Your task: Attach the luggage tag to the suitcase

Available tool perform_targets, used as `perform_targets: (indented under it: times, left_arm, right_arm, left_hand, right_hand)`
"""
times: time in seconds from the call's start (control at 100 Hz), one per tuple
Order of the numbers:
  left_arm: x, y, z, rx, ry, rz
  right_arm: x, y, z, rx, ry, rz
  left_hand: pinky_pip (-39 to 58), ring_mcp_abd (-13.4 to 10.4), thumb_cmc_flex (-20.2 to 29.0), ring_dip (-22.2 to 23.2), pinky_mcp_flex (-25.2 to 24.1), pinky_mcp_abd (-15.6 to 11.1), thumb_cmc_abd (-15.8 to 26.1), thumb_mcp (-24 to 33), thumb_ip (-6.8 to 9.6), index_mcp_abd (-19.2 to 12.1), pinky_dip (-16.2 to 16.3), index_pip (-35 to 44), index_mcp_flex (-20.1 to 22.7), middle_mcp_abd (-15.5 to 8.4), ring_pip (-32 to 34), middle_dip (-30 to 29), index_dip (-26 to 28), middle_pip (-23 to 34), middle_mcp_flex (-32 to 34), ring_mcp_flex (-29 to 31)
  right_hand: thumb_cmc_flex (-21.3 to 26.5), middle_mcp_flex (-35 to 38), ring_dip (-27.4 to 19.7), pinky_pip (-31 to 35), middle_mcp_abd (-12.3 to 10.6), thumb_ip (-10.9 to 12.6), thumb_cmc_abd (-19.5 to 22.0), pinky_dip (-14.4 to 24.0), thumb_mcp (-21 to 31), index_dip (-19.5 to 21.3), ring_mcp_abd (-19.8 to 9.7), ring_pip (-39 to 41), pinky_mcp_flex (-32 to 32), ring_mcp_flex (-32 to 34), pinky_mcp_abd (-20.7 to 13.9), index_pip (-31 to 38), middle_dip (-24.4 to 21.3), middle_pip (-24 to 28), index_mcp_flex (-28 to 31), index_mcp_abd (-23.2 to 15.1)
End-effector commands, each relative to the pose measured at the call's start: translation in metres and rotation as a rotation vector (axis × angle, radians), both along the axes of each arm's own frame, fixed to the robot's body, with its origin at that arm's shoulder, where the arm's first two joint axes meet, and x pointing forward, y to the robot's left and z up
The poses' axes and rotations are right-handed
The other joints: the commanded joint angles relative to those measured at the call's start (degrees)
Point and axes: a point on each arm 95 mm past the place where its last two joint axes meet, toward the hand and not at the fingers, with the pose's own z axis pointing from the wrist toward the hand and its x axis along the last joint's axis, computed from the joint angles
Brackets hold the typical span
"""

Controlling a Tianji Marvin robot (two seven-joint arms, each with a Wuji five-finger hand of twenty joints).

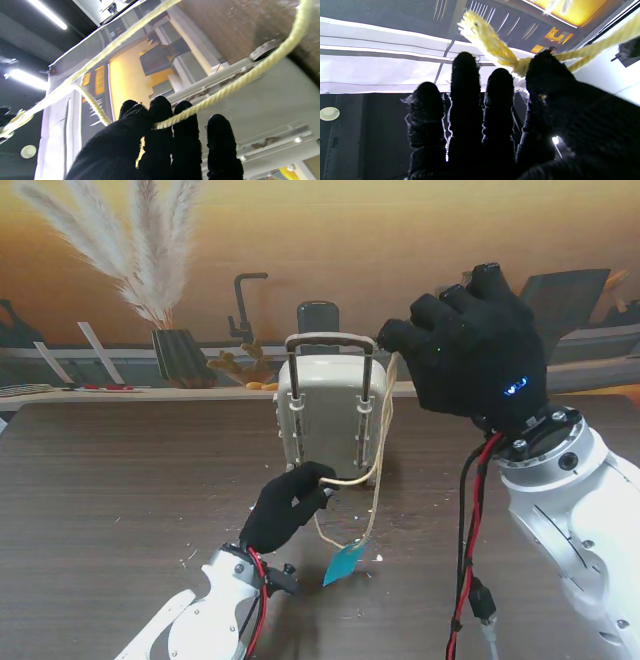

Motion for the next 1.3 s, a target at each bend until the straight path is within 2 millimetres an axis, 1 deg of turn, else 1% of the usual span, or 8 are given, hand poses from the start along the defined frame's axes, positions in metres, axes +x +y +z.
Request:
perform_targets:
  times: [0.0,0.15,0.27,0.49,0.68,0.82,1.0,1.29]
  left_arm:
    - [-0.007,0.000,0.015,-0.029,-0.029,-0.014]
    - [-0.019,0.009,0.036,-0.092,-0.069,0.005]
    - [-0.029,0.016,0.049,-0.117,-0.092,0.016]
    - [-0.041,0.024,0.066,-0.167,-0.123,0.060]
    - [-0.045,0.029,0.086,-0.198,-0.190,0.118]
    - [-0.042,0.030,0.101,-0.219,-0.242,0.143]
    - [-0.031,0.026,0.118,-0.253,-0.282,0.162]
    - [-0.008,0.023,0.132,-0.299,-0.288,0.217]
  right_arm:
    - [0.000,-0.001,0.009,0.019,-0.019,-0.009]
    - [0.005,-0.002,0.017,0.066,-0.029,-0.004]
    - [0.013,0.000,0.023,0.096,-0.031,-0.001]
    - [0.037,0.009,0.037,0.118,-0.055,0.002]
    - [0.058,0.018,0.053,0.134,-0.072,-0.006]
    - [0.071,0.023,0.061,0.139,-0.078,-0.019]
    - [0.089,0.029,0.069,0.148,-0.084,-0.024]
    - [0.126,0.036,0.074,0.179,-0.076,-0.007]
  left_hand:
    - [1.54,-1.69,0.90,1.98,0.20,-0.48,0.80,2.04,2.81,-5.63,1.41,9.95,2.05,-0.76,1.67,0.98,4.49,3.15,0.41,0.51]
    - [1.45,-1.37,1.37,1.99,0.51,-0.21,0.64,1.85,2.79,-5.01,1.62,9.28,2.29,-0.35,1.32,0.63,3.57,2.57,0.64,0.63]
    - [1.42,-1.07,1.59,1.97,0.60,-0.09,0.52,1.69,2.77,-4.67,1.70,8.99,2.26,-0.24,1.15,0.60,3.02,2.42,0.64,0.70]
    - [1.61,-0.47,1.80,2.01,0.94,0.27,0.36,1.74,2.91,-4.20,1.91,9.04,2.41,0.21,1.14,0.58,2.40,2.30,0.91,0.96]
    - [1.55,-0.46,1.84,1.99,0.94,0.27,0.40,1.64,2.93,-4.09,1.96,8.78,2.11,0.22,1.04,0.53,1.83,2.08,0.68,0.82]
    - [0.84,-0.58,2.31,1.52,0.65,0.11,0.48,0.83,2.48,-4.23,1.50,8.36,1.79,-0.10,-0.02,0.14,0.24,1.19,0.40,0.62]
    - [0.73,-0.54,2.72,1.27,0.61,0.07,0.41,0.06,2.12,-4.34,1.21,8.08,1.75,-0.19,-0.54,-0.05,-1.23,0.67,0.36,0.55]
    - [0.92,-0.60,3.06,1.12,0.83,-0.14,0.19,-0.59,1.81,-4.58,0.98,7.78,1.78,-0.36,-0.76,-0.54,-3.03,0.01,0.50,0.57]
  right_hand:
    - [2.20,0.70,0.41,0.17,-0.28,1.89,3.29,-0.33,1.28,3.54,-0.10,-0.54,0.38,1.12,0.53,3.92,0.84,-0.52,4.53,-5.78]
    - [2.28,0.76,0.46,0.37,-0.15,1.65,3.54,-0.21,1.09,3.46,-0.09,-0.49,0.62,1.29,0.59,3.89,0.77,-0.70,4.39,-5.72]
    - [2.37,0.79,0.49,0.57,-0.17,1.27,3.77,-0.10,0.83,3.33,-0.02,-0.44,0.79,1.46,0.76,3.95,0.72,-0.84,4.23,-5.40]
    - [2.45,0.94,0.51,0.88,-0.10,0.57,3.87,0.03,0.92,2.88,-0.10,-0.40,1.36,1.80,0.92,4.32,0.66,-0.98,3.92,-4.90]
    - [2.39,0.88,0.46,0.80,-0.24,0.26,3.87,-0.01,1.11,2.61,-0.12,-0.51,1.34,1.82,0.91,4.55,0.65,-1.01,3.84,-4.99]
    - [2.34,0.86,0.43,0.72,-0.40,0.14,3.90,-0.05,1.10,2.49,-0.25,-0.59,1.36,1.86,1.00,4.67,0.62,-1.00,3.77,-5.08]
    - [2.29,0.83,0.38,0.72,-0.48,-0.04,4.06,-0.08,1.00,2.31,-0.25,-0.70,1.48,1.93,0.87,4.77,0.49,-1.09,3.70,-5.25]
    - [2.23,0.73,0.26,0.66,-0.88,-0.44,4.45,-0.16,0.58,2.01,-0.67,-0.99,1.43,1.83,0.59,4.75,0.23,-1.32,3.49,-5.78]
